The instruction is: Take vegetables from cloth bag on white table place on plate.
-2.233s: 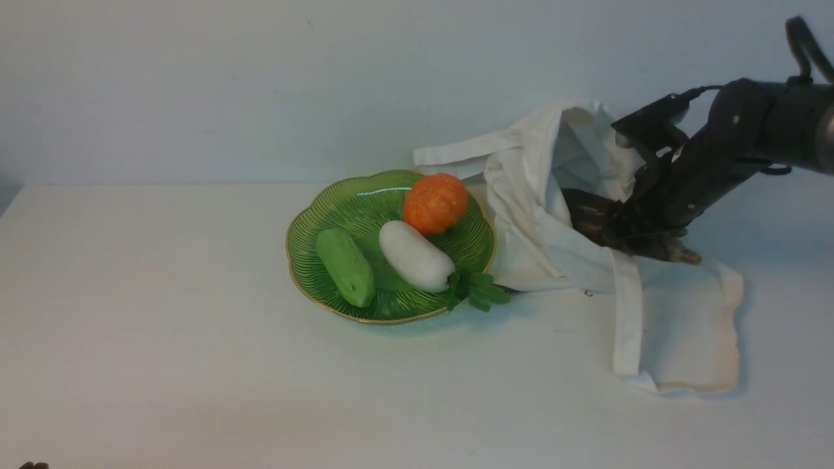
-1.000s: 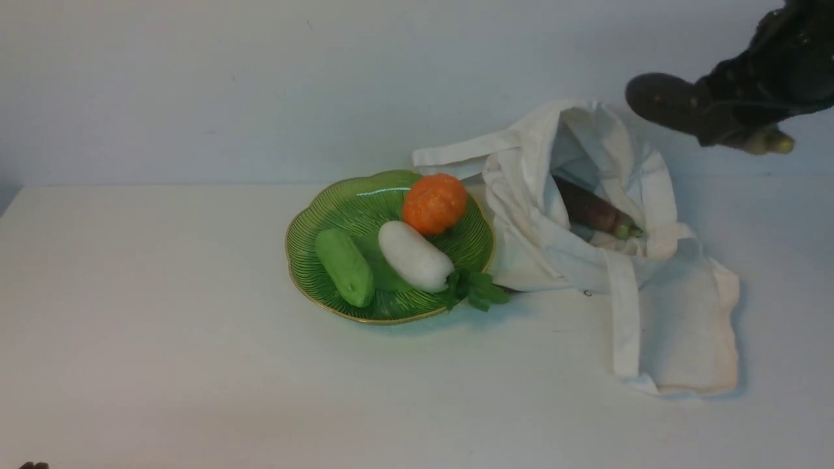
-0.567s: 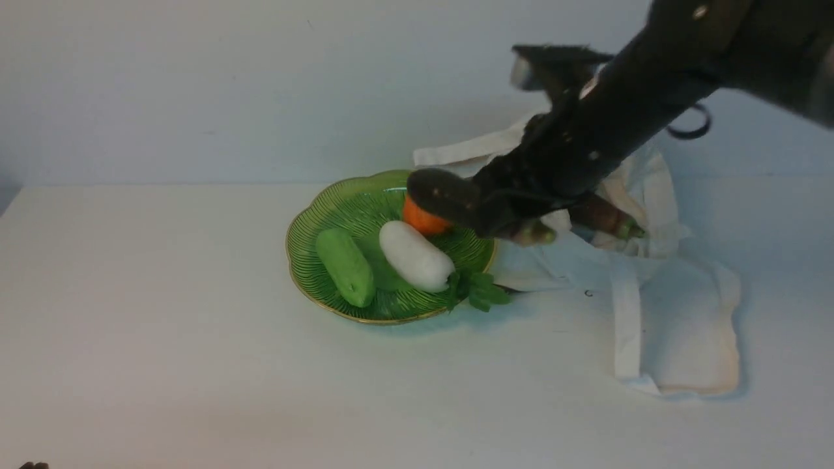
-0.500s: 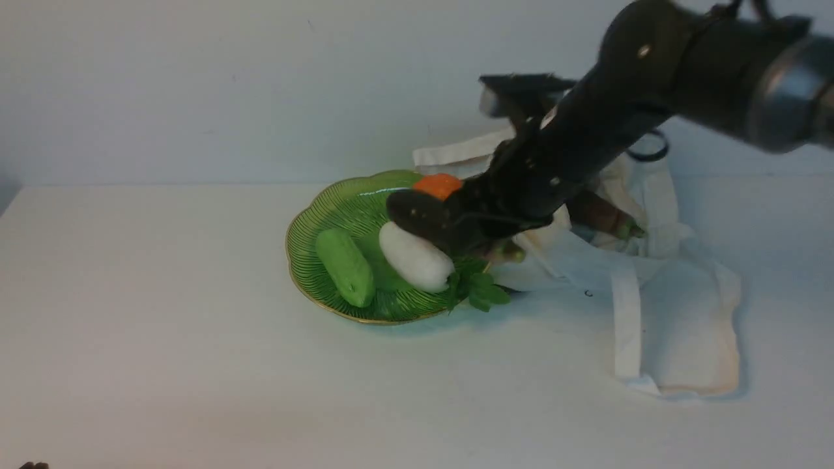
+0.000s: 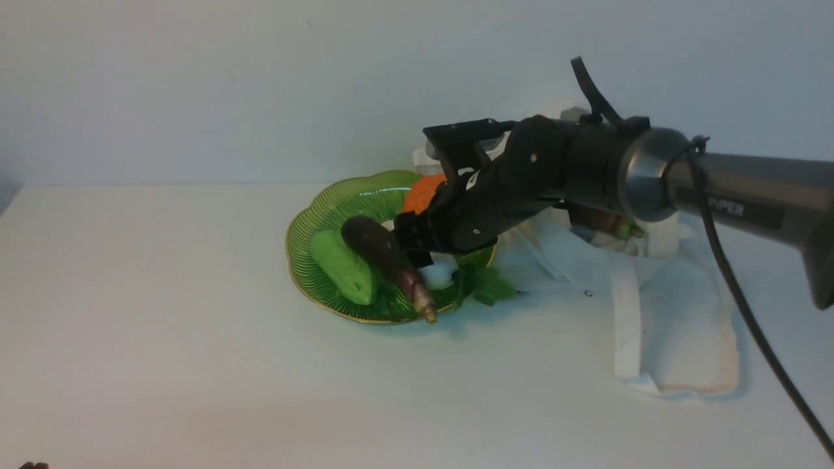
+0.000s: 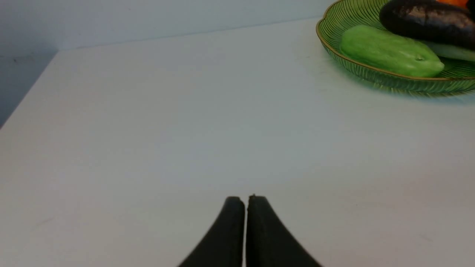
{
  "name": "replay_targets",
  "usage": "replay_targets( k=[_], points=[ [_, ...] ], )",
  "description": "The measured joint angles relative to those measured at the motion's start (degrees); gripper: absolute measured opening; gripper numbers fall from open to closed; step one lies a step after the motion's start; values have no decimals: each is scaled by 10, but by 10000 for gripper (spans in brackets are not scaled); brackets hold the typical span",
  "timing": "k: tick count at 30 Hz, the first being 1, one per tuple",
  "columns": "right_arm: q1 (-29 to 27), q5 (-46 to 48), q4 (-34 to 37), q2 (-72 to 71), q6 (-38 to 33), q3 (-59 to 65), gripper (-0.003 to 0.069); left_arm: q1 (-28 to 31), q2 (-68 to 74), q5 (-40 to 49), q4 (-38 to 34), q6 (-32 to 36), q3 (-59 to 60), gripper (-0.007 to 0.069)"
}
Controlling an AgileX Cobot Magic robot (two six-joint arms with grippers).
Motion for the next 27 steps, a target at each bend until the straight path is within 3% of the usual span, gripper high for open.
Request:
replay_targets(
  k=[4,11,12,15,20,22,23,25,27],
  points=[
    [0,17,-22,-12,0,-3,569,0,0,0,0,0,0,-5],
    [0,177,-117,-91,-1,-108,559,0,0,0,0,0,0,-5],
    [0,252,-147,-117,-1,-166,534,0,0,0,0,0,0,-5],
    [0,339,-195,-161,-1,-256,459,0,0,0,0,0,0,-5],
    [0,355,-245,-218,8,-301,335,0,0,0,0,0,0,-5],
    [0,362,-266,-267,23,-304,215,0,0,0,0,0,0,-5],
    [0,363,-266,-271,25,-304,205,0,0,0,0,0,0,-5],
    [0,370,-275,-325,50,-304,88,0,0,0,0,0,0,-5],
    [0,371,-274,-365,69,-304,19,0,0,0,0,0,0,-5]
  ],
)
